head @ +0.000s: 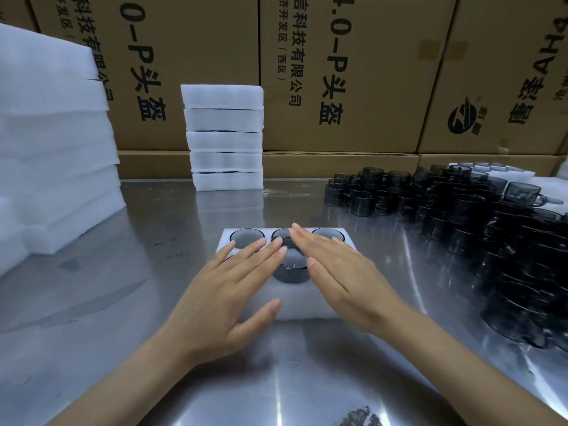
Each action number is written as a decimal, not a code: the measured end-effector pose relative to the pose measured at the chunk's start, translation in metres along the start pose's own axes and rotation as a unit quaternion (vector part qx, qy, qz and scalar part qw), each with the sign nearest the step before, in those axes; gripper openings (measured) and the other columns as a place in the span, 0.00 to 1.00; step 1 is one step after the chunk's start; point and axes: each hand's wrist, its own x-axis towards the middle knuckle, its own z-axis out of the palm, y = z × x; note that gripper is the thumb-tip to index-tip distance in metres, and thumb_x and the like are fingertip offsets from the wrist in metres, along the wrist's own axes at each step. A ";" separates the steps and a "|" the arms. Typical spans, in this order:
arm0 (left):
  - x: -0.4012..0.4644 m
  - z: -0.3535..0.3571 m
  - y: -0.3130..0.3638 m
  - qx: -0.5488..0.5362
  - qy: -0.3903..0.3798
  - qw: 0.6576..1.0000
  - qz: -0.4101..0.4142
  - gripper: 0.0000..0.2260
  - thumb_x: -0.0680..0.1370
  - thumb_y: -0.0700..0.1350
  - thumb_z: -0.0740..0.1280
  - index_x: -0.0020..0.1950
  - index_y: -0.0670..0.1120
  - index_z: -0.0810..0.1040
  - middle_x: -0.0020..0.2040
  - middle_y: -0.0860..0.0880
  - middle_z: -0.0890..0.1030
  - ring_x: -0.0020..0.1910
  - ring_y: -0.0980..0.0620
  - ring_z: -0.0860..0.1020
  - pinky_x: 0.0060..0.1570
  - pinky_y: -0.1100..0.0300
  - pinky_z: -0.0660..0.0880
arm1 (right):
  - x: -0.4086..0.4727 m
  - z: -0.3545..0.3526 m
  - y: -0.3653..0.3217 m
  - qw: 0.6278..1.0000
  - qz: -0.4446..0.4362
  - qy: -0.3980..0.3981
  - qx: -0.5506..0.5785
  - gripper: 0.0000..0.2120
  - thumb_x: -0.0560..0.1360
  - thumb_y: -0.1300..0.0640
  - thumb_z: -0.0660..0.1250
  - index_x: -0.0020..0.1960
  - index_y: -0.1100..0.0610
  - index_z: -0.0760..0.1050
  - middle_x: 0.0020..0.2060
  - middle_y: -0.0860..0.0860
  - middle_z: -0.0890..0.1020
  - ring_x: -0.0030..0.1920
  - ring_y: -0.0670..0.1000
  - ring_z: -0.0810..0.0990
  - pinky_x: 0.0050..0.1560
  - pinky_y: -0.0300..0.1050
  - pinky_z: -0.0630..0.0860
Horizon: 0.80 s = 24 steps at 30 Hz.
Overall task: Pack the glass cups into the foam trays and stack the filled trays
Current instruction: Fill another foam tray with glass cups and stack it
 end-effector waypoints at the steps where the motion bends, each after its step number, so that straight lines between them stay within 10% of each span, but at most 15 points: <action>1: 0.000 0.001 0.001 0.000 0.002 1.000 -0.001 0.26 0.77 0.55 0.57 0.73 0.46 0.66 0.74 0.52 0.65 0.74 0.55 0.61 0.71 0.55 0.55 | 0.000 0.000 0.000 1.000 0.003 -0.008 -0.004 0.23 0.82 0.56 0.50 0.76 0.45 0.55 0.74 0.36 0.54 0.71 0.31 0.51 0.71 0.31 0.46; 24: -0.002 0.008 0.010 0.051 -0.031 0.998 -0.037 0.22 0.76 0.55 0.58 0.63 0.44 0.79 0.63 0.51 0.78 0.62 0.51 0.77 0.62 0.53 0.66 | 0.002 0.016 -0.006 0.988 0.043 -0.034 -0.144 0.25 0.80 0.40 0.43 0.76 0.45 0.56 0.75 0.41 0.59 0.75 0.43 0.53 0.73 0.46 0.49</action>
